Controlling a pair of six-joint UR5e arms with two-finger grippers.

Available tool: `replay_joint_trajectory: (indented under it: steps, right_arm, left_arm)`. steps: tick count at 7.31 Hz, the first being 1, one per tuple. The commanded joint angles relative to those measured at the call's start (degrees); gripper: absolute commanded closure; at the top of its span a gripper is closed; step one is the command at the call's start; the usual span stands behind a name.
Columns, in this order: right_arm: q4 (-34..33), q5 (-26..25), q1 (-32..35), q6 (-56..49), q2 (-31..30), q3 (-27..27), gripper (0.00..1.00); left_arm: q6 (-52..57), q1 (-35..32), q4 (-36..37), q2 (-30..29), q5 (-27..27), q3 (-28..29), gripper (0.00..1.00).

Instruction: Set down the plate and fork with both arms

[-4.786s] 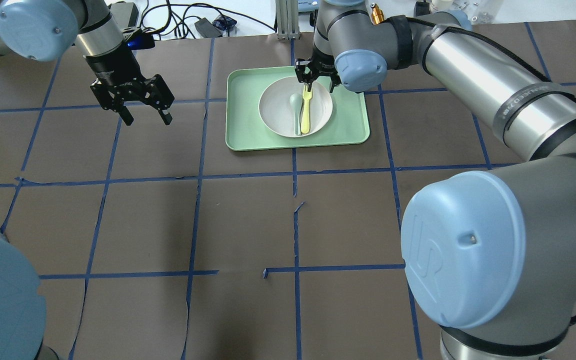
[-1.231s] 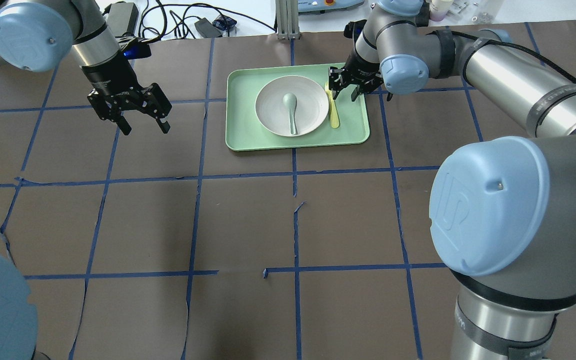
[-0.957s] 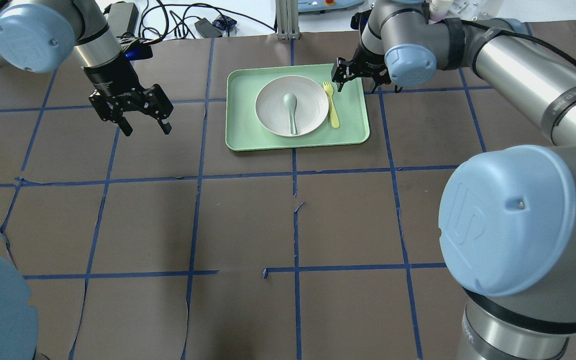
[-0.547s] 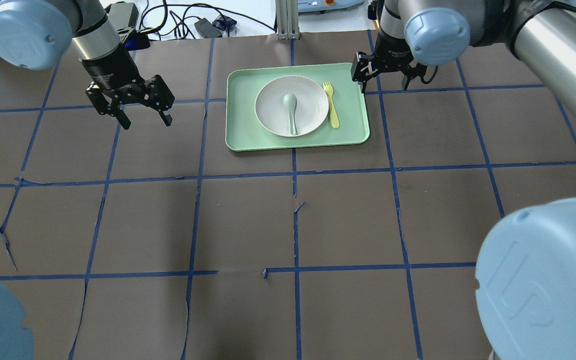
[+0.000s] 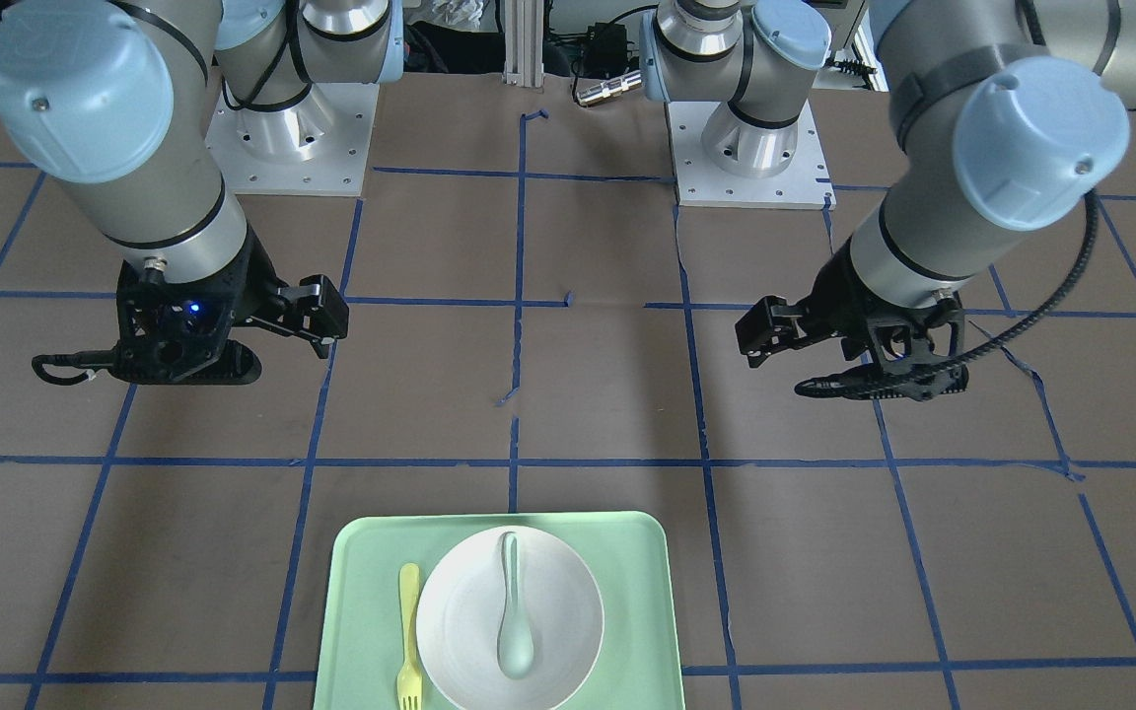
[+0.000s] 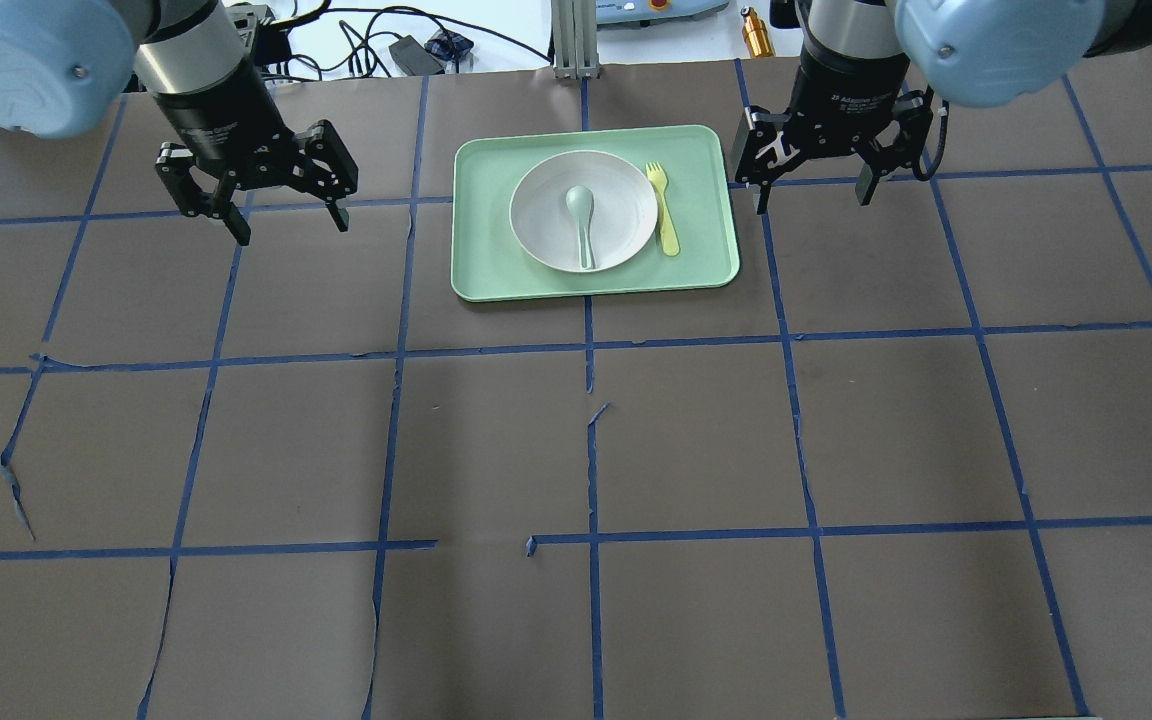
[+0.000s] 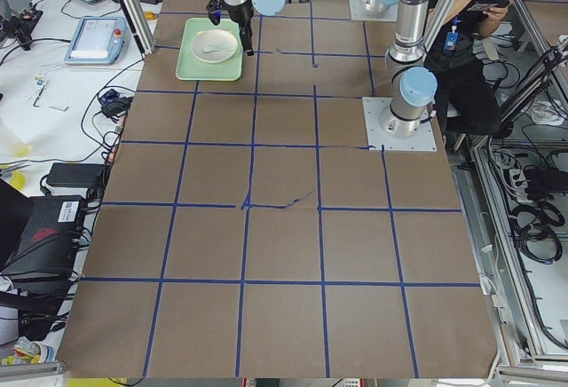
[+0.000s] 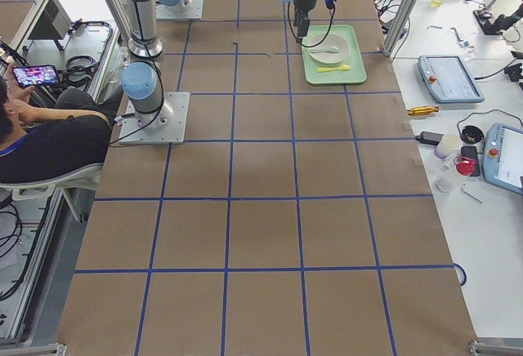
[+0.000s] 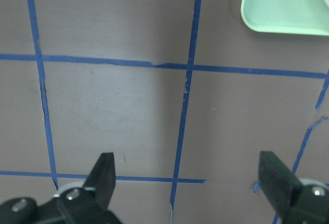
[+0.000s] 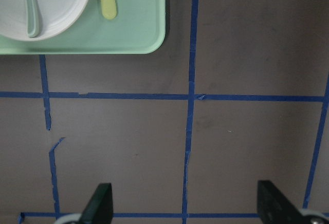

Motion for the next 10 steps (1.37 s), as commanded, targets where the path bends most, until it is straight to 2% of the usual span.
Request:
replay_joint_trajectory:
  steps: [1,3,6,8,10]
  right_arm:
    - [1.4,0.8,0.9,1.2,-1.7,0.1,0.00]
    - [2.3,0.8,0.9,1.3,-3.0,0.1,0.00]
    - [3.9,0.9,0.9,1.3,-4.0,0.4,0.00]
    - [3.2,1.1,0.9,1.3,-4.0,2.9,0.00]
    - [3.0,1.1,0.9,1.3,-4.1,1.6,0.00]
  left_arm:
    - [-6.6,-5.1,4.3,1.1,1.2,-1.8,0.00]
    - [0.4,-4.3,3.7,1.1,1.2,-1.1,0.00]
    - [0.8,-4.2,3.1,1.9,0.4,-0.9,0.00]
    - [0.8,-4.0,1.8,2.9,-0.3,-1.1,0.00]
    - [2.0,-4.0,0.0,4.0,0.1,-1.2,0.00]
